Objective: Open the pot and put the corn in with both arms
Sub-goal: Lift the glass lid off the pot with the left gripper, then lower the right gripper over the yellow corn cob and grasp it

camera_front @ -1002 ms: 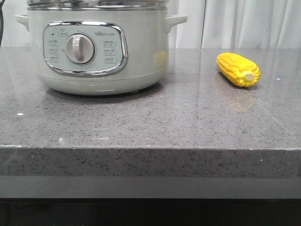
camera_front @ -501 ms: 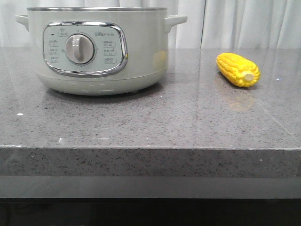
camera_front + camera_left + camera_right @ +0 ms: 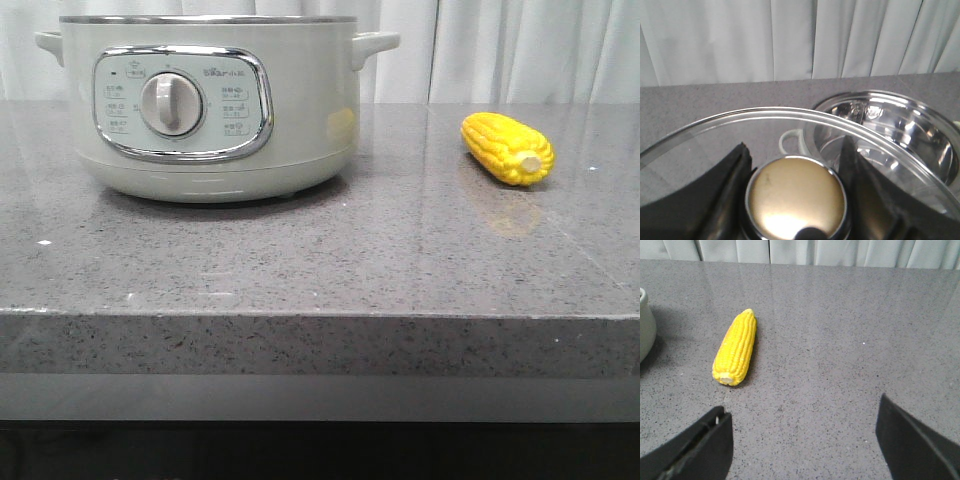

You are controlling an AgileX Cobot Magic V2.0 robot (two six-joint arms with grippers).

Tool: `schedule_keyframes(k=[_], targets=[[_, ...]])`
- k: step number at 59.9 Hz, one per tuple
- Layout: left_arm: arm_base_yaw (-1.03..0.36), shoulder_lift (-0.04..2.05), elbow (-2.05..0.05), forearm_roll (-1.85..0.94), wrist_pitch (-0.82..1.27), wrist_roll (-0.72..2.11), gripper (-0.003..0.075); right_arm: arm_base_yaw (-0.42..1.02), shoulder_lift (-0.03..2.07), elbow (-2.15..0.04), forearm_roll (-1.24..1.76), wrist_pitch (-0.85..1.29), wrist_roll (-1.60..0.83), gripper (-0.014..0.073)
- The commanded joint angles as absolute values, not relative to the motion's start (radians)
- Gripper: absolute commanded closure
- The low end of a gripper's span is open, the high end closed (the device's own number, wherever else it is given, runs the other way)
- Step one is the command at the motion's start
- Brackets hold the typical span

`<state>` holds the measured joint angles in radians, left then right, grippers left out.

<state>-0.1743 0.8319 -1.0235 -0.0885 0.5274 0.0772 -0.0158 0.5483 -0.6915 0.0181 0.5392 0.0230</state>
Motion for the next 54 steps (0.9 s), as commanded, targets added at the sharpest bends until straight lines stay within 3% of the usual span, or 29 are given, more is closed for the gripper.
schedule_keyframes(k=[1, 20, 54], targets=[[-0.170, 0.750, -0.985, -0.099, 0.396, 0.073, 0.0511, -0.021, 0.557, -0.728, 0.020, 0.483, 0.019, -0.0008], [-0.170, 0.631, -0.881, -0.106, 0.395, 0.073, 0.0511, 0.090, 0.625, -0.773, 0.041, 0.540, 0.008, -0.0008], [-0.170, 0.631, -0.881, -0.106, 0.394, 0.073, 0.0512, 0.167, 1.182, -1.142, 0.129, 0.694, 0.008, -0.0008]])
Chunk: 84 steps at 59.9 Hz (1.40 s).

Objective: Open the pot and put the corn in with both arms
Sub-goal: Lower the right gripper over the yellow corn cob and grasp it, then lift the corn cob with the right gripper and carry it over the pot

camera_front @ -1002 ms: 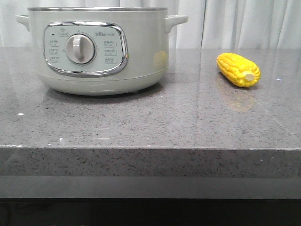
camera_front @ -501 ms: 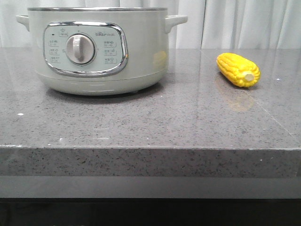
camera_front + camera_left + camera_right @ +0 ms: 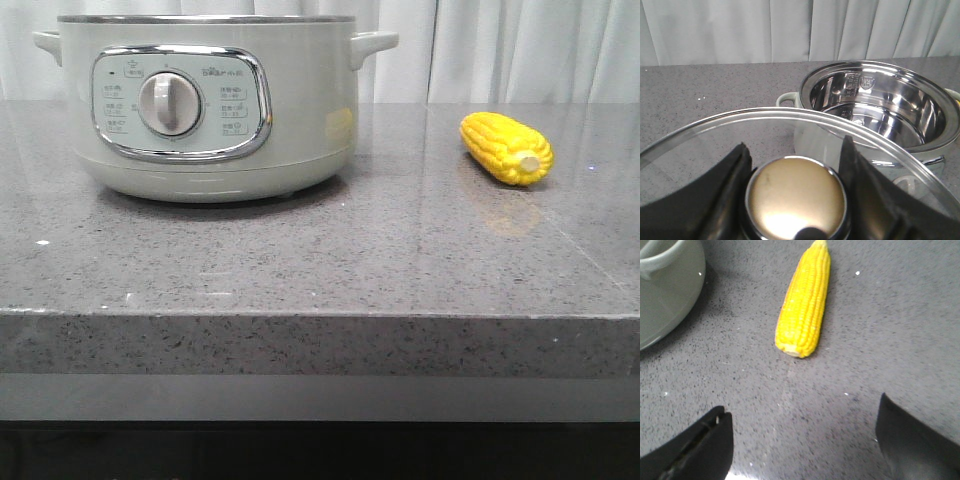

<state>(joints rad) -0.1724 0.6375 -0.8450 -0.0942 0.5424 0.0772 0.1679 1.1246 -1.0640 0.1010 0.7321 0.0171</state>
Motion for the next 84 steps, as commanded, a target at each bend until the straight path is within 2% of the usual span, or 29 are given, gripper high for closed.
schedule_keyframes(k=[1, 36, 50, 53, 57, 64, 84], targets=[[-0.170, 0.631, -0.881, -0.106, 0.394, 0.073, 0.0512, 0.167, 1.204, -1.152, 0.132, 0.698, 0.008, -0.0008], [-0.170, 0.631, -0.881, -0.106, 0.394, 0.073, 0.0512, 0.167, 1.708, -1.537, 0.143, 0.805, 0.008, -0.0008], [-0.170, 0.631, -0.881, -0.106, 0.394, 0.073, 0.0512, 0.167, 1.826, -1.630, 0.143, 0.854, 0.008, -0.0006], [-0.170, 0.631, -0.881, -0.106, 0.394, 0.073, 0.0512, 0.167, 1.841, -1.645, 0.142, 0.863, 0.008, 0.0010], [-0.170, 0.631, -0.881, -0.106, 0.394, 0.073, 0.0512, 0.167, 1.856, -1.660, 0.142, 0.886, 0.008, 0.0071], [-0.170, 0.631, -0.881, -0.106, 0.394, 0.073, 0.0512, 0.167, 1.873, -1.695, 0.142, 0.934, 0.008, 0.0261], [-0.170, 0.631, -0.881, -0.106, 0.394, 0.073, 0.0512, 0.167, 1.824, -1.699, 0.142, 0.944, -0.017, 0.0273]])
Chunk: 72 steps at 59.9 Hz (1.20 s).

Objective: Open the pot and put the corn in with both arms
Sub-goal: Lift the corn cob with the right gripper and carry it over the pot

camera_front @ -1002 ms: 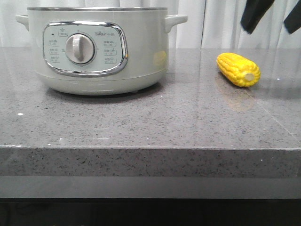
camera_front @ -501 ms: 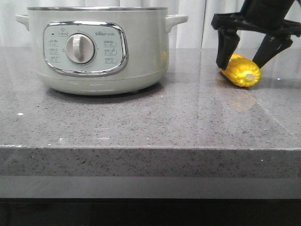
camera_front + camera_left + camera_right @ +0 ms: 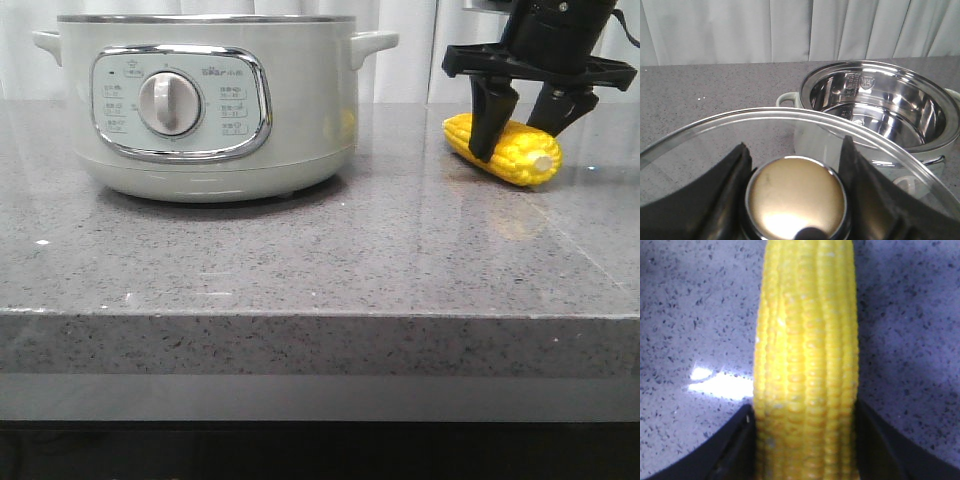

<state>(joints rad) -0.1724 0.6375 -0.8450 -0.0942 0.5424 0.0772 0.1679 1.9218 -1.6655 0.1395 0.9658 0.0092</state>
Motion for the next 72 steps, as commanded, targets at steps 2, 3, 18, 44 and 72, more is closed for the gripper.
schedule_keyframes(k=[2, 3, 18, 44, 72], targets=[[-0.170, 0.631, -0.881, -0.106, 0.394, 0.073, 0.0512, 0.167, 1.804, -1.699, 0.142, 0.943, -0.022, 0.0273], [-0.170, 0.631, -0.881, -0.106, 0.394, 0.073, 0.0512, 0.167, 1.800, -1.699, 0.142, 0.943, -0.024, 0.0273], [-0.170, 0.631, -0.881, -0.106, 0.394, 0.073, 0.0512, 0.169, 1.631, -1.699, 0.151, 0.922, -0.052, 0.0273], [-0.170, 0.631, -0.881, -0.106, 0.393, 0.073, 0.0512, 0.368, 1.471, -1.699, 0.176, 0.747, -0.088, 0.0273], [-0.170, 0.631, -0.880, -0.106, 0.393, 0.073, 0.0512, 0.589, 1.652, -1.838, 0.176, 0.646, -0.088, 0.0273]])
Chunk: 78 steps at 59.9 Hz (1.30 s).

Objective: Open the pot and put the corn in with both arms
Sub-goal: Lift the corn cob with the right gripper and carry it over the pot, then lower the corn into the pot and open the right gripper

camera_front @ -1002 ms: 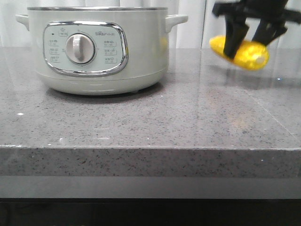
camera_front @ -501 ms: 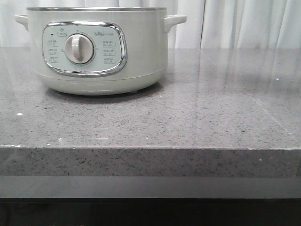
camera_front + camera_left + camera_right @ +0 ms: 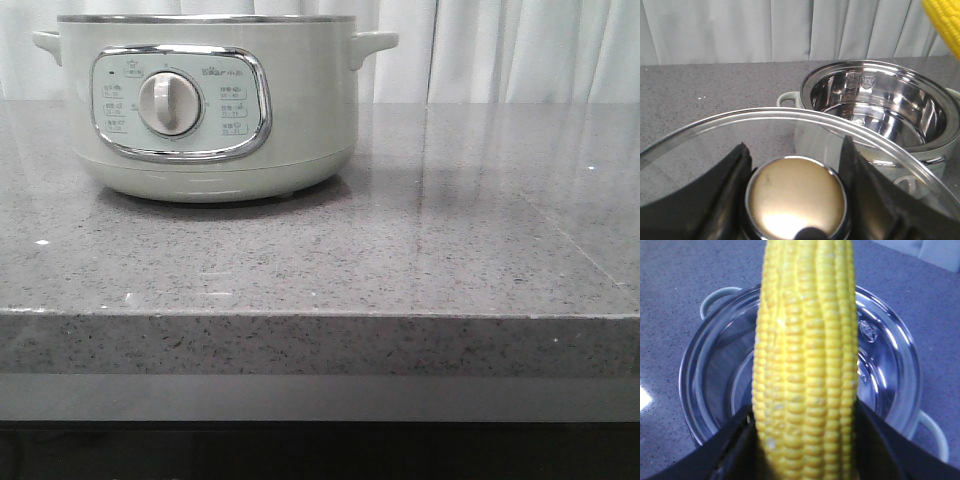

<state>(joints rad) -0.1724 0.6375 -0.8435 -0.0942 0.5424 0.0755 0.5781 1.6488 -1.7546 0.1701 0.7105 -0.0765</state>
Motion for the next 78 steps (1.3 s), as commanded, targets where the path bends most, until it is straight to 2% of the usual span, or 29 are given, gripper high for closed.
schedule_keyframes(k=[1, 18, 44, 49, 63, 78], targets=[[-0.170, 0.631, -0.880, -0.106, 0.393, 0.073, 0.0512, 0.590, 1.661, -1.847, 0.176, 0.653, -0.088, 0.0273], [-0.170, 0.631, -0.880, -0.106, 0.393, 0.073, 0.0512, 0.609, 1.820, -1.976, 0.176, 0.669, -0.088, 0.0273], [-0.170, 0.634, -0.880, -0.106, 0.393, 0.073, 0.0512, 0.609, 1.895, -1.981, 0.158, 0.759, -0.088, 0.0271], [-0.170, 0.634, -0.880, -0.106, 0.393, 0.073, 0.0512, 0.609, 1.895, -1.981, 0.158, 0.760, -0.088, 0.0233], [-0.170, 0.634, -0.880, -0.106, 0.393, 0.073, 0.0512, 0.609, 1.895, -1.981, 0.158, 0.753, -0.087, 0.0037], [-0.170, 0.634, -0.880, -0.110, 0.393, 0.073, 0.0512, 0.607, 1.876, -1.981, 0.159, 0.761, -0.061, 0.0021]])
